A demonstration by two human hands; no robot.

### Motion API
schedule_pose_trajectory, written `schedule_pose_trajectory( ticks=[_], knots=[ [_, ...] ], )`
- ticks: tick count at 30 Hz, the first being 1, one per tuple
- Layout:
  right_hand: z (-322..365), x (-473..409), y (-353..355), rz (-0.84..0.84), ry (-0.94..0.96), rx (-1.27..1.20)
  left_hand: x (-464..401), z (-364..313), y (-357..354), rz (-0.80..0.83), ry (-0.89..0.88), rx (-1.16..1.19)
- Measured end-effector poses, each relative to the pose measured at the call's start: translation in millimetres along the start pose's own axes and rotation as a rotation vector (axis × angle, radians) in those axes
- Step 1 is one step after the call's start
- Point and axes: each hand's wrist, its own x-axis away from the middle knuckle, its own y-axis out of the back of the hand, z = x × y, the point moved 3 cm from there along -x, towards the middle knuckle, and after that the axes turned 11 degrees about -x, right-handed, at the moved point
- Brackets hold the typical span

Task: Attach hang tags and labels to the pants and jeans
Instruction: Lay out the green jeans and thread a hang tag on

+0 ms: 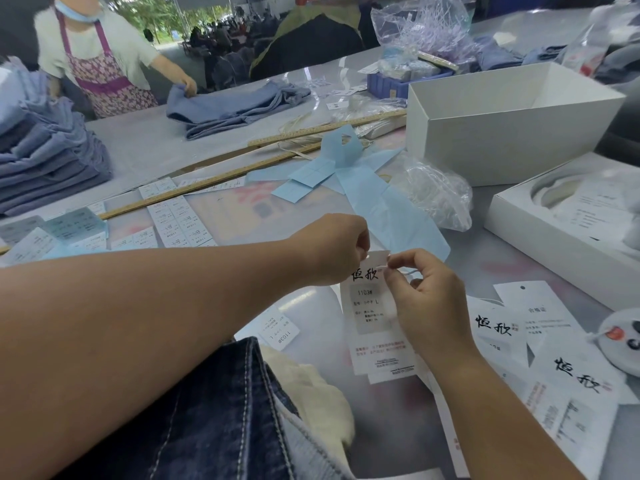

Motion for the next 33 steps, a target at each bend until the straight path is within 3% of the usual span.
schedule_pose_trajectory(
  ticks=[11,23,33],
  knots=[
    [6.7,2.5,-0.8,-0.018,0.036,-0.022,-1.7,4.4,-1.1,0.034,0.095,0.246],
    [9.8,3.5,-1.3,0.004,0.067,-0.019,4.5,-6.0,-4.8,0.184,0.096,0.536],
    [9.5,4.1,-1.4,-0.018,0.115,0.029,4.0,-5.7,-6.3,0.228,0.128,0.551]
  ],
)
